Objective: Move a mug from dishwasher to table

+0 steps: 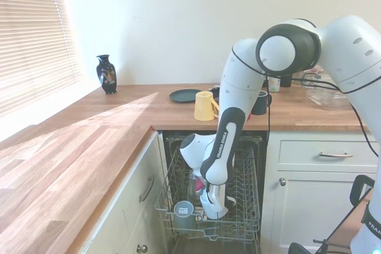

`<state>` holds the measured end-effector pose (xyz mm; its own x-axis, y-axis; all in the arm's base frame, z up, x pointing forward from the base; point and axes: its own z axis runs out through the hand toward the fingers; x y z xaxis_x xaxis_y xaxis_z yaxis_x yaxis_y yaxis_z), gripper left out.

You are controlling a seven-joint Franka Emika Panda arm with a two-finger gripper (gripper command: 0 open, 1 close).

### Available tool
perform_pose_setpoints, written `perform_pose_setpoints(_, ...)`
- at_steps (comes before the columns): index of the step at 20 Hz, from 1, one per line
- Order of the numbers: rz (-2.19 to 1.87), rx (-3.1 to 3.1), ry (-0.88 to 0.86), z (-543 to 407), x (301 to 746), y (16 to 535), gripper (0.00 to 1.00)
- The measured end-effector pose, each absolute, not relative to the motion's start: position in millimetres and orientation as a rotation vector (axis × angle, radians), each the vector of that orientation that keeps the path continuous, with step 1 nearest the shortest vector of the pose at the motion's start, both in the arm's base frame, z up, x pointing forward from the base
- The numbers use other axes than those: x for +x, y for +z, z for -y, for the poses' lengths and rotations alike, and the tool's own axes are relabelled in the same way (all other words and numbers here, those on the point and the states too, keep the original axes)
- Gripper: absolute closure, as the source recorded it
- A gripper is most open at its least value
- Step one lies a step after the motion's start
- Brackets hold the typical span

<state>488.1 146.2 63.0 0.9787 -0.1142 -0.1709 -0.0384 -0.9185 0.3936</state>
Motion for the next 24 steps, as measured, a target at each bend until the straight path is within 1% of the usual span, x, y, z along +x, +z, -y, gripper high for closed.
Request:
perform_pose_setpoints(5, 0.132, 2.742, -0.219, -156, 493, 94, 1.0)
perform_pose_setpoints(12, 0.208, 2.805, -0.049, -177, 505, 172, 1.0)
perform_pose_setpoints(19, 0.316, 2.808, 0.016, -184, 508, 190, 1.0)
perform_pose_setpoints(24, 0.409, 2.833, 0.103, -185, 516, 221, 1.0)
